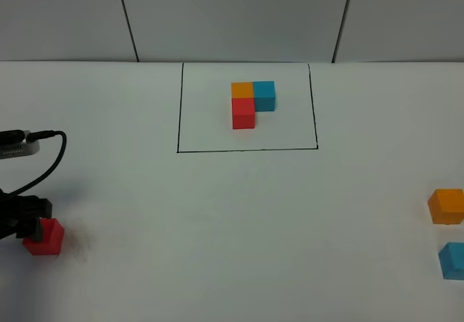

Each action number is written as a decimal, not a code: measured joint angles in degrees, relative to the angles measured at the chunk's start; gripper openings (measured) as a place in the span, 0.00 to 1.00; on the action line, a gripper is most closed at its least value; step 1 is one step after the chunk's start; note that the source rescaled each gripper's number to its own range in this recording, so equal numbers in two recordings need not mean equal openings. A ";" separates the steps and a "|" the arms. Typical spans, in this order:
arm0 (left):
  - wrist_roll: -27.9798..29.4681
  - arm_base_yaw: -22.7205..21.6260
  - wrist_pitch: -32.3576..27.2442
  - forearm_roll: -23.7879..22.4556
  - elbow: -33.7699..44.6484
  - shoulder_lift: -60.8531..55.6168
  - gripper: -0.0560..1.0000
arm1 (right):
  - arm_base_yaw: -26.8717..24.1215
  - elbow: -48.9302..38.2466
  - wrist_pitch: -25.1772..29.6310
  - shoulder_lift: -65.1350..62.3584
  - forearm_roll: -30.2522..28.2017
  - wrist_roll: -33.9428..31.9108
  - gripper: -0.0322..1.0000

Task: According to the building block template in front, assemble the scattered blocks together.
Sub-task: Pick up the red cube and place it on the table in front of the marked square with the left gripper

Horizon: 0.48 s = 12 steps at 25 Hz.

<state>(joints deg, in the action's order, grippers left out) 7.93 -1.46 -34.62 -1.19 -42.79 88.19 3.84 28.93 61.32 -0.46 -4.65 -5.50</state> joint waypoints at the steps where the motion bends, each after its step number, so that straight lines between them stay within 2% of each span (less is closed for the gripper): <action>1: -0.07 0.27 0.87 0.15 0.00 0.75 0.88 | 0.00 0.00 0.00 0.00 0.00 0.00 0.03; 6: -0.89 1.92 6.09 1.19 0.00 4.03 0.88 | 0.00 0.00 0.00 0.00 0.00 0.00 0.03; 12: -1.09 2.04 7.60 1.84 0.00 7.22 0.88 | 0.00 0.00 0.00 0.00 0.00 0.01 0.03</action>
<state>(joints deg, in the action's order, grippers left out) 6.85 0.58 -27.02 0.65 -42.79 95.41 3.84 28.93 61.32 -0.46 -4.65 -5.49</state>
